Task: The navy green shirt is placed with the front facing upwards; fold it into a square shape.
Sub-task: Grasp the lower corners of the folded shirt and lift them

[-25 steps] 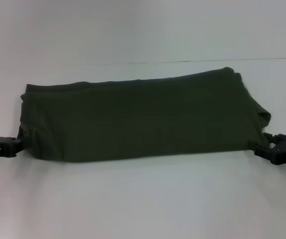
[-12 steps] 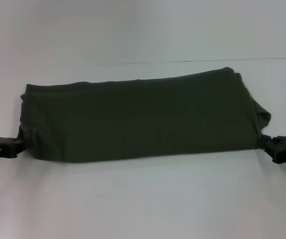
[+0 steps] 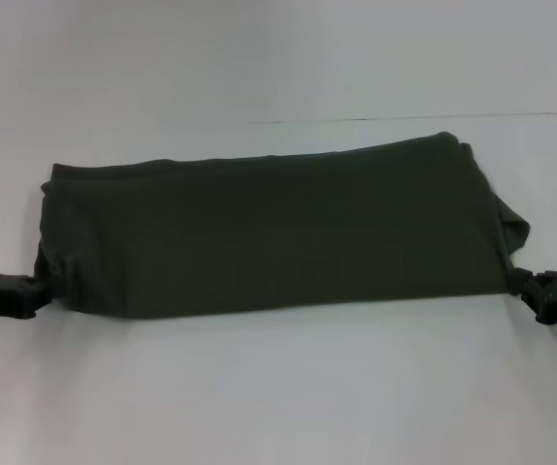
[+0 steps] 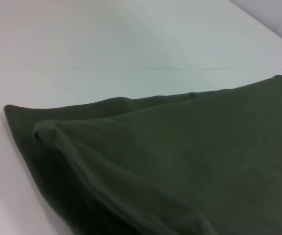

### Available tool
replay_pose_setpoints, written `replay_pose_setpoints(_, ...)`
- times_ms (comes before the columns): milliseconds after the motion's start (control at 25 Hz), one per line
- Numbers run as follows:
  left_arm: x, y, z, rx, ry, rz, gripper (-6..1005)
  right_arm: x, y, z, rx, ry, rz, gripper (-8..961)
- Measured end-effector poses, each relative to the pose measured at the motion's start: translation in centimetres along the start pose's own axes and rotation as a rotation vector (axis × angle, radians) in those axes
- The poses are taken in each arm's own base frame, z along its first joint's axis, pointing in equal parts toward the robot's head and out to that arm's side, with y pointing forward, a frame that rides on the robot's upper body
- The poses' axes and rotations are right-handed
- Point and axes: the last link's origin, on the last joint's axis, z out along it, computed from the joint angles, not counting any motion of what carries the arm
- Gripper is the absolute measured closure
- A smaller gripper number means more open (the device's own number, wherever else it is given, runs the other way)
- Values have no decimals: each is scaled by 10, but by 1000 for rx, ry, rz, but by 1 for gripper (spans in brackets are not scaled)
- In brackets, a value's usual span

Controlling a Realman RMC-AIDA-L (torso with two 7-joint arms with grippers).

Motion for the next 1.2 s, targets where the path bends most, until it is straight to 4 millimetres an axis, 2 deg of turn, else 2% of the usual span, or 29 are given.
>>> replay_pose_setpoints(560,-10,6,-23,-76,3,51,979,11,5,-38,-73,-101,-21,934)
replay_pose_setpoints(760,-19,5,-32,-78,-1,41,974,21,7,-51,-82,-97,-13,936)
replay_pose_setpoints(1040,-30,13,-36,-128,-14,46,967,33,10,-65,-91,-104,11,934)
replay_pose_setpoints(1200,-33,15,-37,-137,-17,43,963,37,8,-71,-78,-114,21,901)
